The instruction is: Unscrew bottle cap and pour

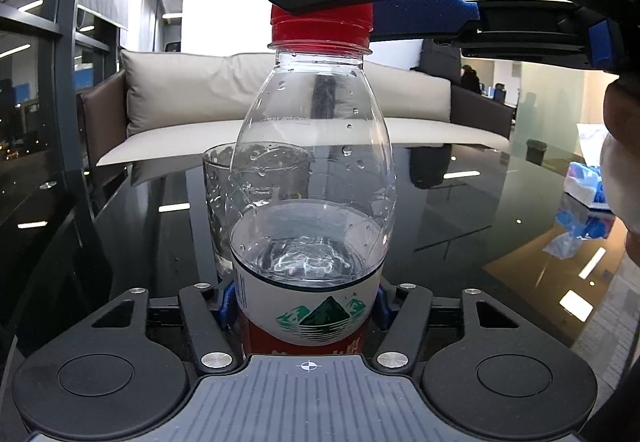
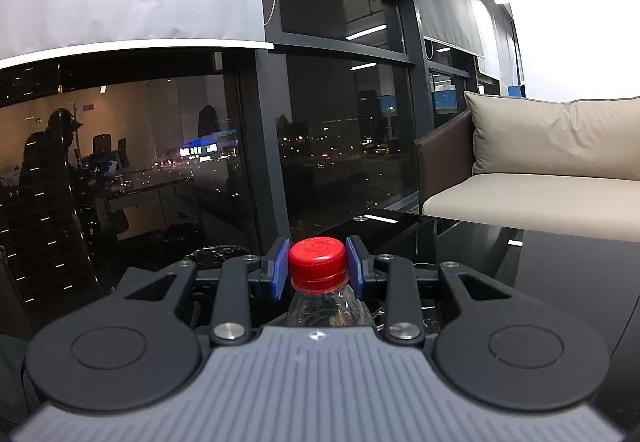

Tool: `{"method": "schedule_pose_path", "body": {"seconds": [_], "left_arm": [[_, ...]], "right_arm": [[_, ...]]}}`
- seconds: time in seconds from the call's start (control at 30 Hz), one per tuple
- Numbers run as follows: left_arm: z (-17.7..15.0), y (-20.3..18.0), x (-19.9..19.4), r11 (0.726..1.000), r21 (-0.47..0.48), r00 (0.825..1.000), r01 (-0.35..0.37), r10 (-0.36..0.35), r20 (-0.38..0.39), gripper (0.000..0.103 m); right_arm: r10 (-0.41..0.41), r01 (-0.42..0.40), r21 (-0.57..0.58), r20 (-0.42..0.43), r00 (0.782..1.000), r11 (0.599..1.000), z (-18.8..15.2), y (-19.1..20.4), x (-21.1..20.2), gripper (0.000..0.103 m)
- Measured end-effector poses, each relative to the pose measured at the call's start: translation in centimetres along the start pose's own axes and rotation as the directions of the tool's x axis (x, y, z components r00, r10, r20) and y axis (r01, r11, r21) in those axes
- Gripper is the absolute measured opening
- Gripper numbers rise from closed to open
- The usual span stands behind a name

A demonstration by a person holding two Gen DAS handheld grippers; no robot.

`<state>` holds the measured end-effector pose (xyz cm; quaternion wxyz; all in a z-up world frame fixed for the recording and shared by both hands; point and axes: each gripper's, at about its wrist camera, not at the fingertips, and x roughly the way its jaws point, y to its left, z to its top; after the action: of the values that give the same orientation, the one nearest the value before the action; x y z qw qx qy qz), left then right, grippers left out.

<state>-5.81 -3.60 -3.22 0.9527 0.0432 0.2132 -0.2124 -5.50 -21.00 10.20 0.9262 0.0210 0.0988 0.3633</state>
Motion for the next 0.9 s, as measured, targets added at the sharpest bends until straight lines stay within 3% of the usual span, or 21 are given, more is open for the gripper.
{"method": "schedule_pose_path", "body": {"seconds": [0.53, 0.9], "left_arm": [[-0.2, -0.3, 0.0, 1.0, 0.007, 1.0, -0.001, 0.001, -0.003, 0.055], [-0.2, -0.3, 0.1, 1.0, 0.008, 1.0, 0.0, 0.0, -0.003, 0.055]], "right_arm": [[-0.126, 0.123, -0.07, -0.037, 0.991, 0.99, -0.2, 1.8, 1.0, 0.033], [-0.07, 0.067, -0.091, -0.033, 0.997, 0.994, -0.7, 0.5, 0.8, 0.032]]}}
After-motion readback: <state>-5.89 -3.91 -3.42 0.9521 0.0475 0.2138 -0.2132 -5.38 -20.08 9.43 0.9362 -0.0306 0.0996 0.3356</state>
